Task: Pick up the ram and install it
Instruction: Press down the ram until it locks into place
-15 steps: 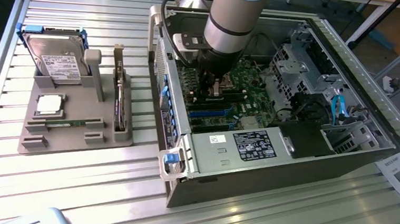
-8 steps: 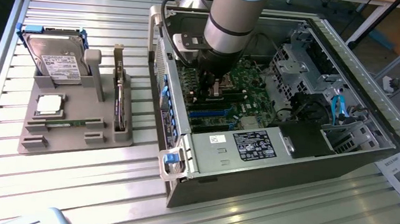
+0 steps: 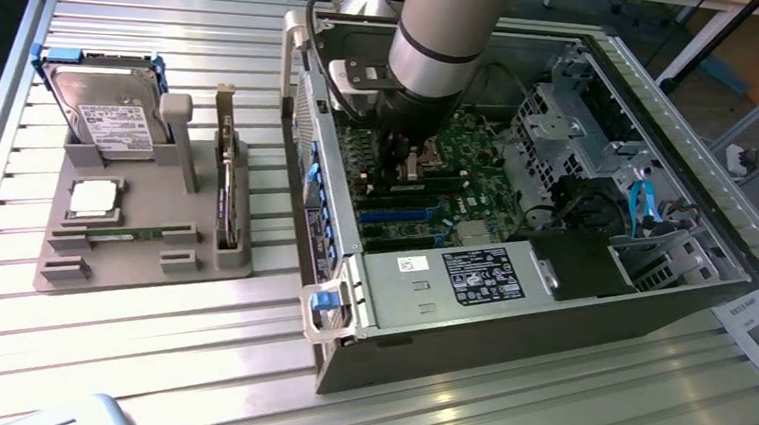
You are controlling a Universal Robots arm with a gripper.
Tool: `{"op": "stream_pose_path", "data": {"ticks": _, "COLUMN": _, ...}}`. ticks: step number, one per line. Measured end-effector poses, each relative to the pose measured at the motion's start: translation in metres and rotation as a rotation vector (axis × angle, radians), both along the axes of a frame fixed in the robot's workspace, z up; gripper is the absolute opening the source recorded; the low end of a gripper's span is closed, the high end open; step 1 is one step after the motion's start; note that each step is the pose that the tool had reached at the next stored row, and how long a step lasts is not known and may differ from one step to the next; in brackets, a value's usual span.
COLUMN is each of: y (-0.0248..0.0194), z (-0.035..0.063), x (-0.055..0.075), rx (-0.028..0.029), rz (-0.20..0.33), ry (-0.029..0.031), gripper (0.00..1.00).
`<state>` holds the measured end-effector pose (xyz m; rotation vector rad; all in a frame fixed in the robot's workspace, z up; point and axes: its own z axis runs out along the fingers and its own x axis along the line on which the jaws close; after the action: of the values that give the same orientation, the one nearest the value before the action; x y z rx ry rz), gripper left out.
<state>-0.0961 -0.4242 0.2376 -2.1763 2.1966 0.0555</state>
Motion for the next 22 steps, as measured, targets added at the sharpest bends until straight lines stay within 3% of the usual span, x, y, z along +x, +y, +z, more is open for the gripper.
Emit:
{"op": "stream_pose_path", "data": {"ticks": 18, "y": 0.0, "z": 0.0525, "x": 0.0, "rx": -0.0089, "rz": 0.0, "ry": 0.0041, "gripper": 0.1}}
{"op": "stream_pose_path", "data": {"ticks": 22, "y": 0.0, "z": 0.0538, "x": 0.0, "rx": -0.009, "rz": 0.0, "ry": 0.0041, "gripper": 0.1}}
